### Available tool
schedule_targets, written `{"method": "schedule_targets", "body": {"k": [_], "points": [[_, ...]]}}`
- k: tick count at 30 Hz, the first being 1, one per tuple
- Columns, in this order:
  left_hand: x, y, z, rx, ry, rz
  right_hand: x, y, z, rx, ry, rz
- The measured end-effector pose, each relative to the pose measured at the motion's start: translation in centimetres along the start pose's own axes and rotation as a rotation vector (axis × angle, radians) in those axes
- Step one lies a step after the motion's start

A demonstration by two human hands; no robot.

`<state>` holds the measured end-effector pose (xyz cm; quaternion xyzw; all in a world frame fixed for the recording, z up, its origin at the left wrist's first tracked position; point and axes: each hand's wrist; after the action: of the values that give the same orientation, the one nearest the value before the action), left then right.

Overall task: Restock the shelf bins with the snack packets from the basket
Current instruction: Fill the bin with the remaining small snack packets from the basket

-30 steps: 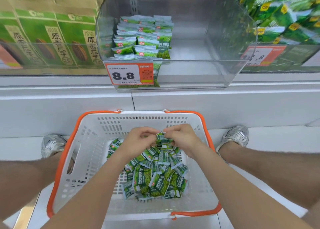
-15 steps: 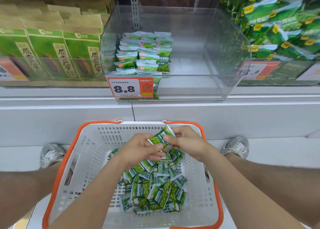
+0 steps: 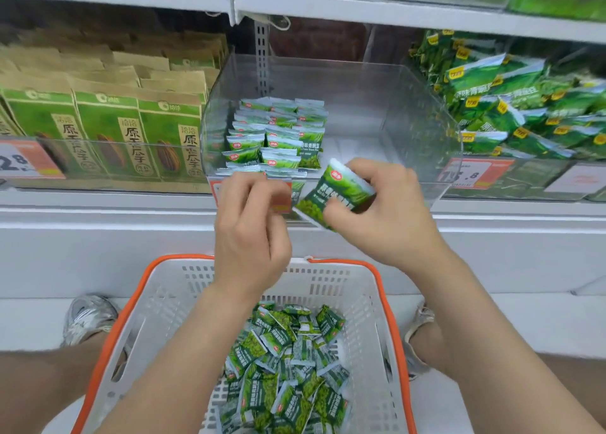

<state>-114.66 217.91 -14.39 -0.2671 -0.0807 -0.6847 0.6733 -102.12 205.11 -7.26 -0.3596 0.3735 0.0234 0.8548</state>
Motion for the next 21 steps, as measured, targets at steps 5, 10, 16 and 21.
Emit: {"method": "schedule_targets", "body": {"k": [5,10,16,21], "points": [[-0.4,-0.1,3.4,-0.082,0.148,0.224,-1.3,-0.7,2.8,0.370,0.042,-0.005],[-1.0,0.6,3.1,-0.261,0.142,0.472,1.1,0.7,8.3,0.059,0.123,-0.337],[-1.0,0.8,3.3,-0.248,0.115,0.460,3.3,4.6,13.9,-0.277,0.224,-0.499],[-1.1,0.8,3.2,-0.216,0.113,0.428,3.4,6.2,15.8,-0.297,0.246,-0.438]]}}
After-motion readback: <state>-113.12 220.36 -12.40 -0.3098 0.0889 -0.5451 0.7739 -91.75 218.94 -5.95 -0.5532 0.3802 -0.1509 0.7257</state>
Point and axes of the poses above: each hand's wrist, its own z-axis towards the middle knuckle, its own y-axis out of the palm, x = y × z, and after that the axes turned 7 degrees about x, right-handed
